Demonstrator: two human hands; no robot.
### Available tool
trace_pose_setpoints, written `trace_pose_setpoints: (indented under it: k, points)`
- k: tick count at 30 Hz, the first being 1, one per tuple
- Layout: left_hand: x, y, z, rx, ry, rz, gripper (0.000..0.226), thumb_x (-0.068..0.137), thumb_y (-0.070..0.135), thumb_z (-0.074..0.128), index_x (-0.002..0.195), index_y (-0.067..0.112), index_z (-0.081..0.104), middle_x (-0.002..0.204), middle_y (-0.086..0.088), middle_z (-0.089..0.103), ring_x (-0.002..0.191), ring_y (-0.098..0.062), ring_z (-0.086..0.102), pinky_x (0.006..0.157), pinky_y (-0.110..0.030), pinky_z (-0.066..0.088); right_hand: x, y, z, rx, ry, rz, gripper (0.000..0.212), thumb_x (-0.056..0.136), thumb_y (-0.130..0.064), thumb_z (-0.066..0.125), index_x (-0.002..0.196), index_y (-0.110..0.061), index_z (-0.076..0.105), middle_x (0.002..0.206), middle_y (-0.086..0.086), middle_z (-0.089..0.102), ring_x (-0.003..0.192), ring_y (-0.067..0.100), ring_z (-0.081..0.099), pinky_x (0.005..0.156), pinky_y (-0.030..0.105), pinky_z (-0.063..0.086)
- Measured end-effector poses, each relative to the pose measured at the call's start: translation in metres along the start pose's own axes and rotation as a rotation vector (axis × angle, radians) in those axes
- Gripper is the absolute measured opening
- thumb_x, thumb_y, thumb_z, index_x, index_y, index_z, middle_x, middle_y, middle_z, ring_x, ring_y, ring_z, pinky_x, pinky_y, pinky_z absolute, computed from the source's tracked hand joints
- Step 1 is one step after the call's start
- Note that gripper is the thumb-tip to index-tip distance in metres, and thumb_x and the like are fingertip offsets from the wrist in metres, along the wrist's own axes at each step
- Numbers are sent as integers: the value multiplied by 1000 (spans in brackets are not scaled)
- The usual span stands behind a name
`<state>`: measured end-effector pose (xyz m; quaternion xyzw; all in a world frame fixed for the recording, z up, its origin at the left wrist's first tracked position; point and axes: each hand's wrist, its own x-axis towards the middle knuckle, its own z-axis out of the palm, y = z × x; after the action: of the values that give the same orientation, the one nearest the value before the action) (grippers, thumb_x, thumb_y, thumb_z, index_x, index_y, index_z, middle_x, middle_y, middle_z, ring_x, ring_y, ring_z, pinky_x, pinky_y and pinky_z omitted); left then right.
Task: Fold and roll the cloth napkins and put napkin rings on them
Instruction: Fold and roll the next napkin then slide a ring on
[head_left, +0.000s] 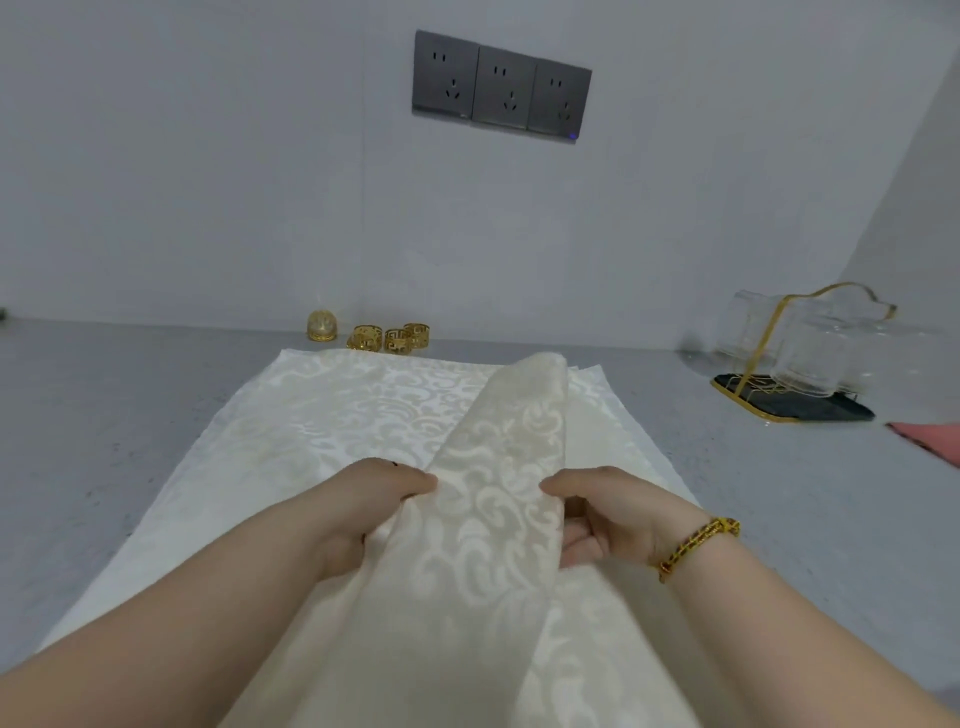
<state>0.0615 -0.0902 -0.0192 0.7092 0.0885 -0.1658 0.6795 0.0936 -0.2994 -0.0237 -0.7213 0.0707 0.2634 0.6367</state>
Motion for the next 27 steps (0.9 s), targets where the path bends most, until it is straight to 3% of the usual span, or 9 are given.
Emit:
trace_pose_setpoints:
  k: [6, 9, 12, 13, 15, 17, 21, 24, 27]
  points:
    - [-8, -17, 3, 406, -9, -29, 32, 87, 20, 58, 57, 12, 49, 46, 0, 53, 41, -14, 47, 48, -21, 35, 16, -6, -9, 144, 261, -83, 17, 93, -19, 50, 81, -7, 51, 76, 13, 58, 63, 24, 57, 41, 25, 53]
    - [2, -16, 6, 447, 25, 14, 31, 87, 23, 57, 59, 13, 49, 47, 1, 53, 39, -12, 46, 42, -17, 34, 37, -19, -7, 4, 417, -83, 12, 91, -11, 50, 83, -3, 52, 71, 9, 54, 60, 21, 52, 44, 24, 47]
    - [13, -6, 11, 386, 76, 86, 9, 87, 20, 58, 83, 16, 51, 68, -4, 54, 57, -20, 50, 49, -23, 37, 61, -32, -5, -341, 533, -64, 8, 90, -5, 47, 82, -5, 47, 73, 6, 44, 66, 21, 44, 57, 24, 38]
    - [20, -4, 12, 368, 86, 94, 13, 87, 18, 59, 96, 17, 51, 73, -3, 55, 58, -20, 52, 47, -22, 40, 70, -37, -2, -398, 540, -88, 4, 90, -3, 45, 88, -5, 48, 77, 6, 44, 75, 21, 43, 65, 23, 36]
    - [31, -1, 14, 337, 97, 109, 26, 85, 12, 62, 109, 14, 53, 76, -2, 57, 54, -15, 53, 42, -17, 42, 89, -42, -2, -397, 561, -214, 26, 88, 4, 40, 111, 0, 53, 96, 10, 54, 89, 18, 42, 73, 21, 34]
    - [44, 2, 15, 296, 152, 179, 29, 82, 7, 63, 110, 11, 57, 79, -2, 59, 59, -15, 56, 53, -21, 48, 103, -53, 0, -278, 617, -402, 42, 85, 8, 34, 122, 1, 52, 110, 13, 57, 90, 17, 46, 70, 22, 39]
    - [65, 0, 14, 177, 245, 274, 25, 82, 7, 64, 106, 13, 59, 84, -2, 59, 78, -22, 60, 78, -32, 49, 122, -82, -3, -221, 589, -636, 40, 87, 5, 31, 116, -7, 55, 98, 3, 56, 75, 14, 52, 60, 16, 40]
    - [76, -8, 14, 206, 216, 262, 25, 81, 14, 66, 103, 20, 56, 94, -3, 60, 76, -16, 59, 69, -25, 47, 142, -83, -10, -281, 570, -493, 41, 89, 4, 32, 124, -9, 48, 105, 8, 56, 83, 19, 52, 61, 20, 42]
    - [83, -16, 13, 252, 190, 256, 19, 80, 19, 67, 94, 26, 56, 87, 1, 62, 70, -10, 59, 62, -16, 46, 160, -66, -18, -400, 581, -330, 44, 91, 2, 37, 134, -5, 36, 104, 11, 51, 91, 23, 50, 77, 24, 42]
